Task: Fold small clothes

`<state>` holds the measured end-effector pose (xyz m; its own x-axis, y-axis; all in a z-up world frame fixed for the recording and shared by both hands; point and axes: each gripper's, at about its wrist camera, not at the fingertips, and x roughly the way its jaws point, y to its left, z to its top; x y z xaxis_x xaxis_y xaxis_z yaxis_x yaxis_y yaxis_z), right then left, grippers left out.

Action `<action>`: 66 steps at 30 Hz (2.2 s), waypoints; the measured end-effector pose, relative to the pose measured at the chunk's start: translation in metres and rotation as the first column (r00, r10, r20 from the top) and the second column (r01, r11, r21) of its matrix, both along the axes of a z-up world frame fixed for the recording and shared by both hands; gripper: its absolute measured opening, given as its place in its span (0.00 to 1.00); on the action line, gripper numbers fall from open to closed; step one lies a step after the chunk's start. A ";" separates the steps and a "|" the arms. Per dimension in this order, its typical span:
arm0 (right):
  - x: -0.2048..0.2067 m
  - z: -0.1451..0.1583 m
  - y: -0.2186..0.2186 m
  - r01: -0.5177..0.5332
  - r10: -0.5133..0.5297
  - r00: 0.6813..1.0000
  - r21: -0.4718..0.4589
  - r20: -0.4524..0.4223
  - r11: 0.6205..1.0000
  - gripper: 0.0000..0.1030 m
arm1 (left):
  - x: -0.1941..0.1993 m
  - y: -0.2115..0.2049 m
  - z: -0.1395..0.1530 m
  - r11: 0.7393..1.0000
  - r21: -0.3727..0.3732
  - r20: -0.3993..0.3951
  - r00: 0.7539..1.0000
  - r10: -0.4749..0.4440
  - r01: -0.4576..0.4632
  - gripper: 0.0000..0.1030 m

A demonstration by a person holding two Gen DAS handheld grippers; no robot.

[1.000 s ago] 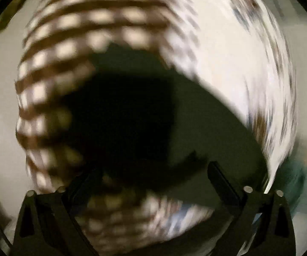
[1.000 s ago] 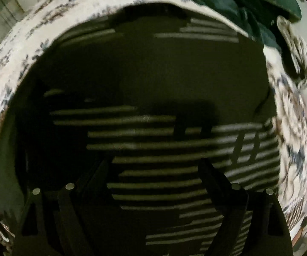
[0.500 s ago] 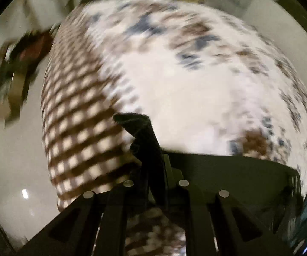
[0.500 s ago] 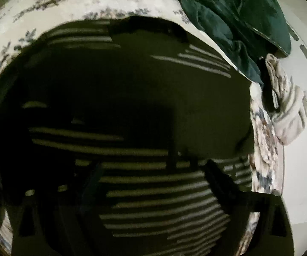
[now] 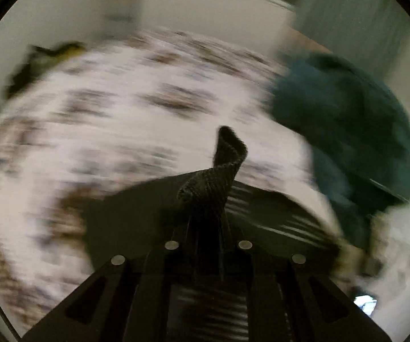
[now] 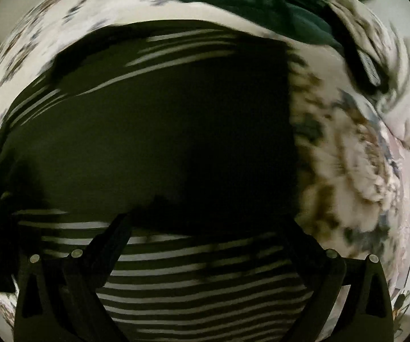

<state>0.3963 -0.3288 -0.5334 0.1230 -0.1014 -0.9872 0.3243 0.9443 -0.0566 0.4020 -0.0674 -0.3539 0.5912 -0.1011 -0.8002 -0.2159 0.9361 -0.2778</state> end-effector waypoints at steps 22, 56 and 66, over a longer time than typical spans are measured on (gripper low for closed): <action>-0.010 0.006 -0.191 0.021 -0.054 0.996 0.413 0.068 0.910 1.00 | 0.029 -0.047 -0.114 0.980 0.178 -0.235 0.971 -0.045 0.088 0.92; 0.073 0.002 -0.168 0.050 -0.045 0.999 0.341 -0.024 0.939 0.68 | 0.079 0.072 -0.200 0.932 0.363 -0.379 0.914 0.149 -0.002 1.00; 0.098 -0.015 -0.143 -0.152 0.157 0.988 0.225 -0.005 0.962 0.34 | 0.095 0.101 -0.230 0.944 0.324 -0.422 0.884 0.201 -0.060 1.00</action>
<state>0.4943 -0.4723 -0.5483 0.0972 0.1405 -0.9853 0.1745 0.9722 0.1559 0.4970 0.0334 -0.5840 0.1582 0.2325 -0.9597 -0.3755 0.9130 0.1593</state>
